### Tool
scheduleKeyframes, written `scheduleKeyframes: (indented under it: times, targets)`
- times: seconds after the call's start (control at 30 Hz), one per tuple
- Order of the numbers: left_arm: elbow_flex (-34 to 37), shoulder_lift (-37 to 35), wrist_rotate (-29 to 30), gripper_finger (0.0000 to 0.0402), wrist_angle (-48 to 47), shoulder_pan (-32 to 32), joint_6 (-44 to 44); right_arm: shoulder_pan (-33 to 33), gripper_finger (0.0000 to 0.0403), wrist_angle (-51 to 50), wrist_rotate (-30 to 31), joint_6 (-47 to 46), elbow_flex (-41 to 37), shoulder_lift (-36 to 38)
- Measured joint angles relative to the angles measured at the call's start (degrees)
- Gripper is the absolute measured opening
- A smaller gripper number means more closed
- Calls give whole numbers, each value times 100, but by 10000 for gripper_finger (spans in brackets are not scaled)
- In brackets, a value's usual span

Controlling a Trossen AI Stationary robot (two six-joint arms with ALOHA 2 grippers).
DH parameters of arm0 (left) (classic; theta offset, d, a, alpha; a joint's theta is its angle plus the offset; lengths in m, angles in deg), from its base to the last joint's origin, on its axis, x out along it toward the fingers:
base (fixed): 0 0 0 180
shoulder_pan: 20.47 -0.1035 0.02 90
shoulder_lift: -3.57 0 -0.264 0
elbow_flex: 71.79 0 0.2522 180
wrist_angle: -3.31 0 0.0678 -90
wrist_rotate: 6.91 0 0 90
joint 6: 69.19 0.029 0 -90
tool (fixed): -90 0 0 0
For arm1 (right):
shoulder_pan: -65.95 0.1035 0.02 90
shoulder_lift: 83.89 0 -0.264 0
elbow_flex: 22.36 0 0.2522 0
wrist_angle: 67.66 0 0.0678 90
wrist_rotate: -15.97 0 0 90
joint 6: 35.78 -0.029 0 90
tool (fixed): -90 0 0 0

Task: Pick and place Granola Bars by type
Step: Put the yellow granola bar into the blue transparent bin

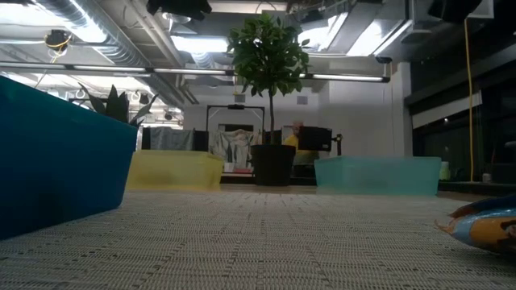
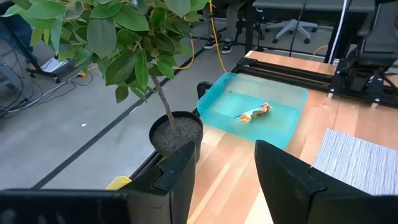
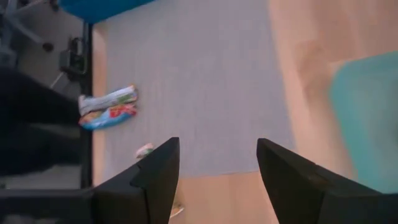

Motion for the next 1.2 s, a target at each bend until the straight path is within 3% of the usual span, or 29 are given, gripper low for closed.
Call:
scheduleKeyframes:
  times: [0.23, 0.47, 0.97, 1.2]
  targets:
    - [0, -1, -30, 157, 0, -1, 83, 1156, 213, -80, 38, -256, 253, -962]
    - [-2, -1, 181, 157, 0, -2, 361, 1932, 183, -211, -157, -753, 263, -1791]
    - [-4, -2, 363, 157, 0, -1, 601, 3164, 162, -172, 252, -2951, 247, -1923]
    - [-4, -2, 356, 157, -2, -1, 601, 3500, 163, -89, 296, -3388, 247, -2176]
